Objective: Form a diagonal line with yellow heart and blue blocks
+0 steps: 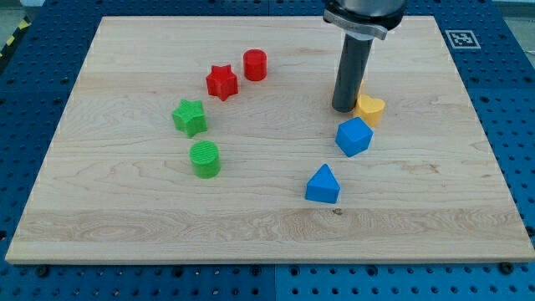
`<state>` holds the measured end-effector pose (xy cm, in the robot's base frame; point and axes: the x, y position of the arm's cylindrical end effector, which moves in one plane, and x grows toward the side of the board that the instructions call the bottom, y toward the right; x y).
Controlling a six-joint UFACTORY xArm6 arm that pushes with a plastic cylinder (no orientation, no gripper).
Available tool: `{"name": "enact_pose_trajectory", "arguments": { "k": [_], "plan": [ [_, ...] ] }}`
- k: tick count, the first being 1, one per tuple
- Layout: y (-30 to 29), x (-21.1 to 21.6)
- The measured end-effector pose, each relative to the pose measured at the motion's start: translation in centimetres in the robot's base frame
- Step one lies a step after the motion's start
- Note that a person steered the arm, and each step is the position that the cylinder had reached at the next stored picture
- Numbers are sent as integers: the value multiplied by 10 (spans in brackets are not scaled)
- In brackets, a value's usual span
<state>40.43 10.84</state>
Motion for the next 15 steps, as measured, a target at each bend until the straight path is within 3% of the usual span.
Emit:
{"name": "enact_pose_trajectory", "arguments": {
  "k": [3, 5, 10, 12, 13, 15],
  "plan": [
    [-1, -26],
    [-6, 19],
    [29, 19],
    [1, 55],
    [0, 51],
    [-83, 55]
  ]
}}
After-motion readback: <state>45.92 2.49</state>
